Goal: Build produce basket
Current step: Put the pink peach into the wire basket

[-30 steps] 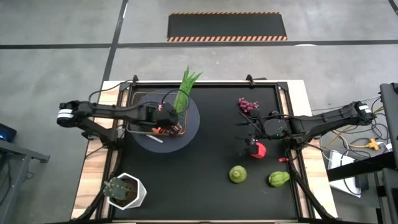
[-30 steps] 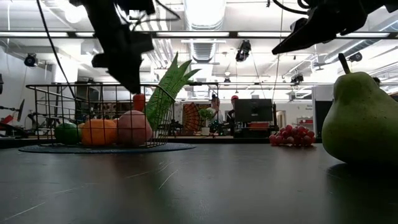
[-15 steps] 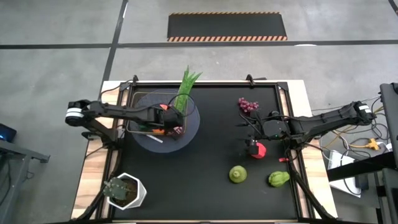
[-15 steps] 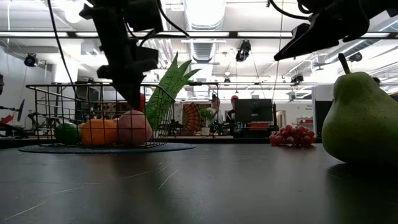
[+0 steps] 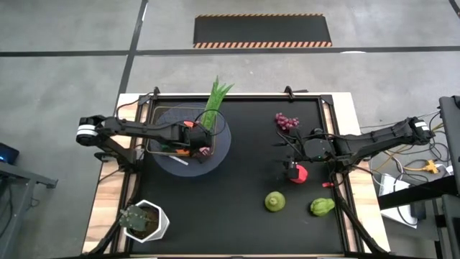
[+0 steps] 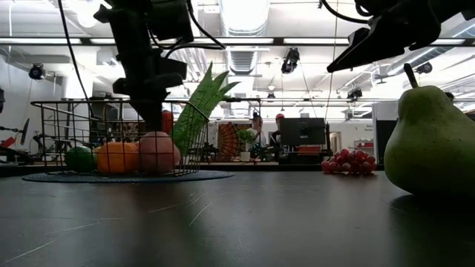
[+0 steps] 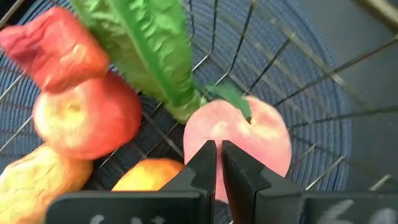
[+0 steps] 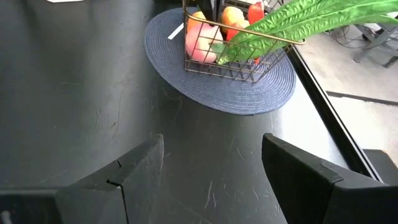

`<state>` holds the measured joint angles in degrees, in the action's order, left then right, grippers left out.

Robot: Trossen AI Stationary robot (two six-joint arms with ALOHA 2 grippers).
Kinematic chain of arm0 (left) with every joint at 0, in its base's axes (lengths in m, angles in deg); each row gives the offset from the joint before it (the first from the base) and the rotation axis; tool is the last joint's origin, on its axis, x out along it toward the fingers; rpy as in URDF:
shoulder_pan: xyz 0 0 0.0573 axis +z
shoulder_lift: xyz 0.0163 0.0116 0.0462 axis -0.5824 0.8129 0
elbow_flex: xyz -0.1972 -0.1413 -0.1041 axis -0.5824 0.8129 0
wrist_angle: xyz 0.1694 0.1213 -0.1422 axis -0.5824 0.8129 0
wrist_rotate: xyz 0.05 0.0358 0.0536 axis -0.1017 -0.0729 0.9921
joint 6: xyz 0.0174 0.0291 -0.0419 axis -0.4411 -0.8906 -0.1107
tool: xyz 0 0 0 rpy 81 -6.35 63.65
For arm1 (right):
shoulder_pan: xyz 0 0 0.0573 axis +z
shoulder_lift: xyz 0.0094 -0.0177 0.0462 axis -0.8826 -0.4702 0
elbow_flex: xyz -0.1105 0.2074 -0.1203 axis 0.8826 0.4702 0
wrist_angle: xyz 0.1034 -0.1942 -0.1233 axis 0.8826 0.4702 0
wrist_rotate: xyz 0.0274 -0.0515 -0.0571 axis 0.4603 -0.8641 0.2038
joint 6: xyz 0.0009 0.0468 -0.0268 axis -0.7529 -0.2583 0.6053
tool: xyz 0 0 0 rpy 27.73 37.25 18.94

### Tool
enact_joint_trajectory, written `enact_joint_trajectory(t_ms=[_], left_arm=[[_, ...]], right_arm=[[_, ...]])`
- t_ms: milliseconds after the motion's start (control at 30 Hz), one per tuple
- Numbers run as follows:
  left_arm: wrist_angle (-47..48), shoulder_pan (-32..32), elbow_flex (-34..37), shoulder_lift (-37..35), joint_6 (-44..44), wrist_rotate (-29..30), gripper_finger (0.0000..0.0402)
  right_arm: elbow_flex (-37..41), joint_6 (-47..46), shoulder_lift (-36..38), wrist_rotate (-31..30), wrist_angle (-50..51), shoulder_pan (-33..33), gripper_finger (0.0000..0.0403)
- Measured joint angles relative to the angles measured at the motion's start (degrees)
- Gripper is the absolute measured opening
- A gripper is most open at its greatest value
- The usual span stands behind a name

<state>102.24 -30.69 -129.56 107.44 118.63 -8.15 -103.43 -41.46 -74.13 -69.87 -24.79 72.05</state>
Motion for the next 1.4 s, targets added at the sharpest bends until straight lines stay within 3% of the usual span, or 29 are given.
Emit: enact_joint_trajectory(t_ms=[200, 433, 867, 1400], left_arm=[[6.5, 0.0, -1.4, 0.0, 1.4, -0.3, 0.0010], [9.2, 0.0, -1.4, -0.3, 2.4, -5.0, 0.0010], [14.1, -0.1, -1.3, -0.4, 4.7, -6.2, 0.0010], [4.6, -0.1, -1.0, -0.5, 3.9, -6.0, 0.0010]], right_arm=[[0.0, 0.0, 0.0, 0.0, 0.0, 0.0, 0.0256], [0.0, 0.0, 0.0, 0.0, 0.0, 0.0, 0.0256], [0.0, 0.0, 0.0, 0.0, 0.0, 0.0, 0.0256], [0.5, -0.4, 0.0, 0.0, 0.0, 0.0, 0.0256]])
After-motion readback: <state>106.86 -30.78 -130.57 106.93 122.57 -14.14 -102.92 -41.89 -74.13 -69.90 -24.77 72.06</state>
